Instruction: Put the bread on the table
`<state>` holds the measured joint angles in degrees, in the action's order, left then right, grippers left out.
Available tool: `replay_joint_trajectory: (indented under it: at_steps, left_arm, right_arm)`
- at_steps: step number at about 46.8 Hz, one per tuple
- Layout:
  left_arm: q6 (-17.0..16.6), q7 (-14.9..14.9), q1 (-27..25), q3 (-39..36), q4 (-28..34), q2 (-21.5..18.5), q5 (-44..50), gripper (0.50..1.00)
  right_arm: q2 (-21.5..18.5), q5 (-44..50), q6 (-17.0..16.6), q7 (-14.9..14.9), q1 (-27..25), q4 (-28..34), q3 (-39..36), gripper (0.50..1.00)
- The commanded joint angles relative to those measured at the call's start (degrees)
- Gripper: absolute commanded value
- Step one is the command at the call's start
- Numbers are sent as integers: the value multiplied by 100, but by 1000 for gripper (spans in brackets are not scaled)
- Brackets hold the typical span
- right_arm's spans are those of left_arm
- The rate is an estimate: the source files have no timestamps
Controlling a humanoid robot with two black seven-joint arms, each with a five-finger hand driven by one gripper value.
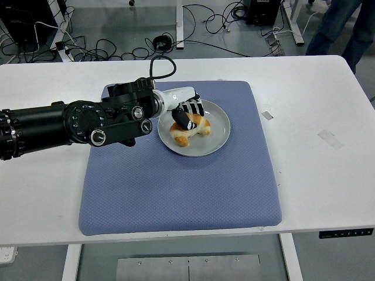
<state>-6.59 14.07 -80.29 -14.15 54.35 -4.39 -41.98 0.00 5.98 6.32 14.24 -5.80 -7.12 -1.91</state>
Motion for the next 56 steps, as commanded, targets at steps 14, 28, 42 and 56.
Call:
replay_joint_trajectory:
  at_steps: [14, 28, 42, 56]
  left_arm:
    - [140, -1, -453, -9, -12, -475, 67, 500]
    - [229, -27, -462, -18, -109, -905, 49, 500]
    - [211, -27, -365, -18, -135, -1037, 49, 500]
    - [211, -36, -75, -18, -381, -1151, -4, 500]
  right_arm:
    - [0, 0, 1, 0, 0, 0, 6, 1000]
    - [0, 0, 1, 0, 0, 0, -2, 1000]
    - [0, 0, 1, 0, 0, 0, 6, 1000]
    - [0, 0, 1, 0, 0, 0, 6, 1000]
